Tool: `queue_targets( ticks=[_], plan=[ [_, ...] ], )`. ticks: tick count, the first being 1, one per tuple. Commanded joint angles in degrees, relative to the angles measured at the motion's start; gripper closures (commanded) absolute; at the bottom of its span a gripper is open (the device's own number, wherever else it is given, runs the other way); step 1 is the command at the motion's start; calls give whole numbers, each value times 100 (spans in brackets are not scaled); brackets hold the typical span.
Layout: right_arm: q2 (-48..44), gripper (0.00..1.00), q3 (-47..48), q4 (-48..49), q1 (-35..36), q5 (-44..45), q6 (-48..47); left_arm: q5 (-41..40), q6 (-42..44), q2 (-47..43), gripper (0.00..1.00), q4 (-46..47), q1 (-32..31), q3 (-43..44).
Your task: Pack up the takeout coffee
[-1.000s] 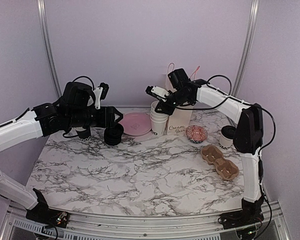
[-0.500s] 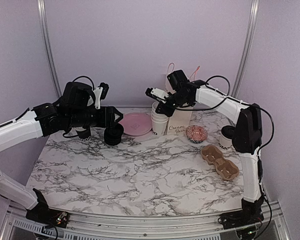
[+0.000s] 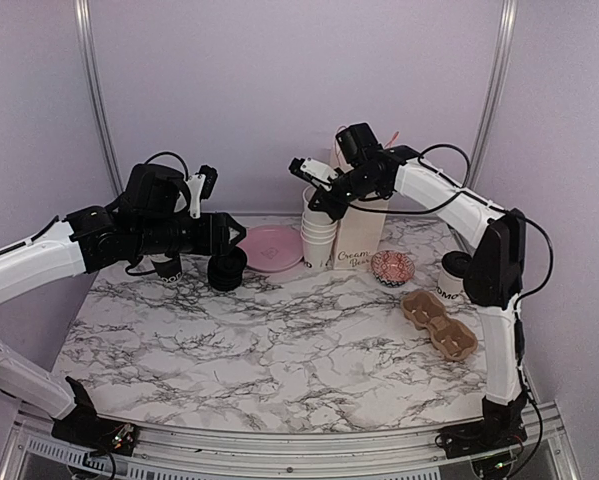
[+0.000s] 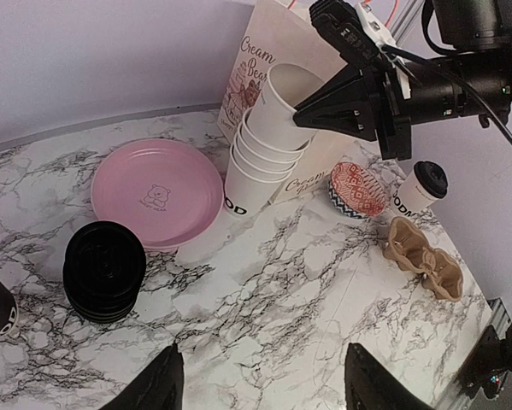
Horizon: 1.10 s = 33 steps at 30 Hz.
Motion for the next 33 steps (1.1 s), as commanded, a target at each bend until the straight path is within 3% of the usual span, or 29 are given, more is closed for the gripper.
queue_targets(
  ticks=[1,14,23,27,33],
  plan=[
    [-269,100,269,-182,143,-74,0,34,47,-12,35,163,-21,-57],
    [-1326,100,22,-184,524,323,-27,-482,306,131,35,10,-14,-91],
    [-1985,100,-1087,-215,528,-156,-150,-696,511,526,36,-226,36,85],
    [-2450,100,-2088,-180,642,-677,-344,-736,732,864,38,-465,148,267],
    [-3286,100,-4413,536,1502,-509,-933,-863,1156,1587,47,-922,278,744]
  ],
)
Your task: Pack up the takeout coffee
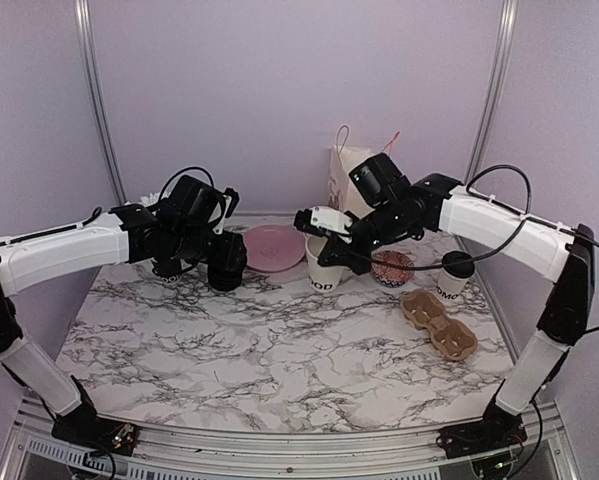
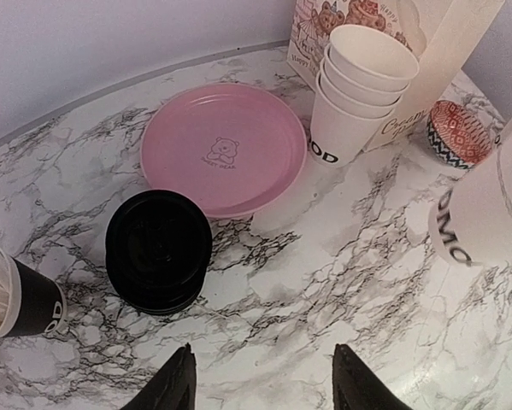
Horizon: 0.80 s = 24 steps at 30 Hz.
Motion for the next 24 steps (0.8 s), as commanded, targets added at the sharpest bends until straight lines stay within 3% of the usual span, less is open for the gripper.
queue_targets(
  ticks=[1,8,24],
  plan=[
    [-594,100,-1145,492,745,-146,-472,-247,434,445,49,-458,114,383],
    [-912,100,-2148,996,1418,35,-633,-293,645,1063,55,-555,222,728],
    [-699,100,-2784,1604,1469,-103,-521,-598,857,2094,58,-687,267,1399]
  ],
)
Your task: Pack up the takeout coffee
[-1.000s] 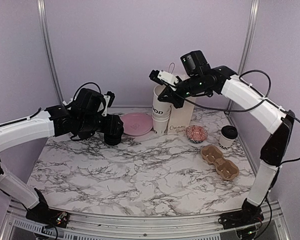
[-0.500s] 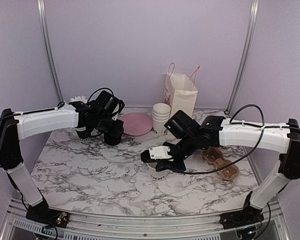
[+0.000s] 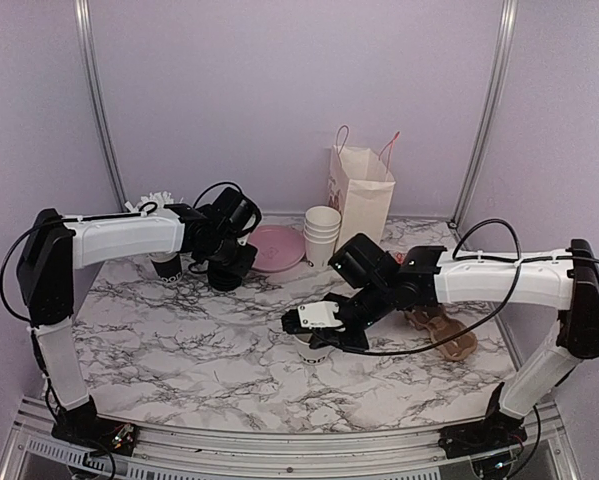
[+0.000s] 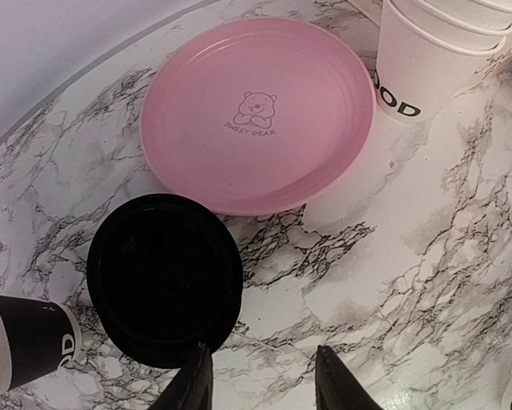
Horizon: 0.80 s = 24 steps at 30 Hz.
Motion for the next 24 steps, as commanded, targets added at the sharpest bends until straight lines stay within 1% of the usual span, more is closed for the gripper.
queue_targets(
  ticks=[1,7,9,11,12,14,16,24],
  plan=[
    [45,100,-110,422,37,-56,87,-149,85,150,58,-186,65,167],
    [169,100,-167,637,59,-337,261,-106,44,241,58,-182,92,123],
    [227,93,-94,601,64,-359,301,-115,66,284,58,-182,100,127],
    [224,80,8,517,63,-348,316,-120,103,345,58,-192,102,155],
    [182,75,42,474,64,-343,313,-132,109,368,58,-196,111,169],
    [11,68,72,416,57,-317,283,-150,132,421,59,-199,116,211],
    [-188,63,69,364,23,-249,206,-201,160,507,61,-222,120,280],
    [-650,61,94,259,-495,-180,175,-450,242,949,67,-376,129,691]
  ],
)
